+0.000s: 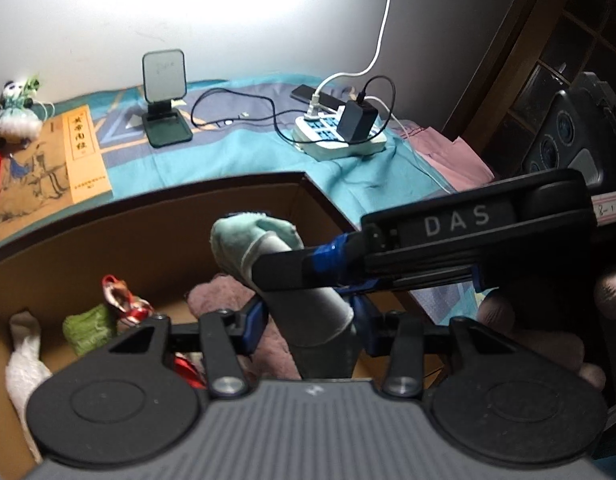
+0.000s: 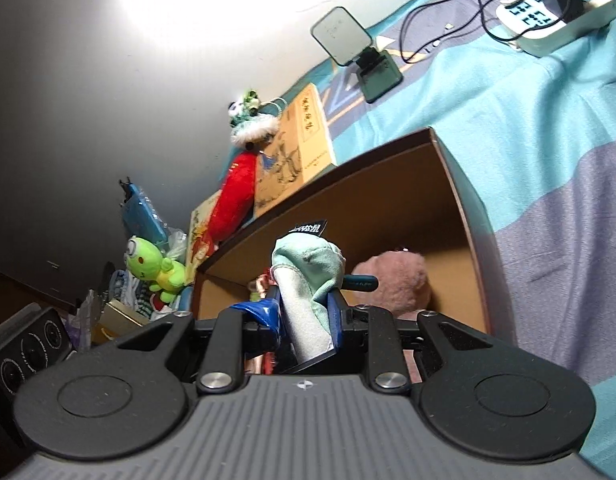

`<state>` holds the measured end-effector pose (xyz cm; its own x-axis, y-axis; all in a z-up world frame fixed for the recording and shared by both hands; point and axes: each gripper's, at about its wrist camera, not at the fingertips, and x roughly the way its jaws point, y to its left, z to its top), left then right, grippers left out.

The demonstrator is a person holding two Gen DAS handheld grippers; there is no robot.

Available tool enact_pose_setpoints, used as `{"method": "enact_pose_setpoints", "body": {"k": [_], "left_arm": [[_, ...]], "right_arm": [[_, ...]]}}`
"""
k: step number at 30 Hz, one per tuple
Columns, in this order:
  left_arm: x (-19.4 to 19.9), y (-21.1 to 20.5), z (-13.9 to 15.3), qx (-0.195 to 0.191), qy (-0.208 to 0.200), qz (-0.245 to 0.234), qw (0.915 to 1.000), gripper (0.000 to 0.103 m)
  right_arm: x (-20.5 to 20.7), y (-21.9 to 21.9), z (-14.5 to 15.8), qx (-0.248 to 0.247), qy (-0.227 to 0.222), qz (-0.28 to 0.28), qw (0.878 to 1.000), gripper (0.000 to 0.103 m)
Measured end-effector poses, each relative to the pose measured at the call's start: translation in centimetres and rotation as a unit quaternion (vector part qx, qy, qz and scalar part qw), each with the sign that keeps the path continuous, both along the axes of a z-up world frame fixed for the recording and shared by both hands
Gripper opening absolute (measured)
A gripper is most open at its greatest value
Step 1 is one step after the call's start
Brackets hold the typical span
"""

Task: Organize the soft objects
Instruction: 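Lower the mint-green bag into the box and open the right gripper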

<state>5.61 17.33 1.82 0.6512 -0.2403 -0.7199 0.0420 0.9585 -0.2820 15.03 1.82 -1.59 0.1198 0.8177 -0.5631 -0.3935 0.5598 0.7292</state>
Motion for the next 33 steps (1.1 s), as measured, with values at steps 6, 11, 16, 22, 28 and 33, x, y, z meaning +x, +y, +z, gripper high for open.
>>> {"method": "enact_pose_setpoints", "body": {"k": [6,11,16,22,28,33], "left_arm": [[1.2,-0.1,-2.3,-0.001,0.035,-0.002,0.9994,0.043],[0.3,1.3,-3.0,0.006,0.051,0.011,0.9986,0.043],[-1.1,3.0,-3.1,0.016,0.057,0.029,0.9978,0.053],[-0.7,3.4,-3.8,0.009,0.061,0.043,0.9972,0.067],[0.4,2.6,-4.1,0.022,0.071,0.048,0.9961,0.069],[0.7,2.1,-4.0,0.041,0.083,0.059,0.994,0.069]], "right_arm": [[-0.1,0.9,-1.5,-0.04,-0.008,0.008,0.999,0.007],[-0.6,2.7,-2.3,-0.051,0.001,0.029,0.998,0.007],[-1.0,4.5,-2.9,-0.042,0.013,0.053,0.998,0.007],[-1.6,5.0,-2.9,-0.103,-0.049,0.04,0.993,0.011],[-0.8,3.2,-2.7,-0.073,-0.033,0.022,0.997,0.011],[-1.5,3.3,-2.4,-0.083,-0.055,0.02,0.995,0.011]]}}
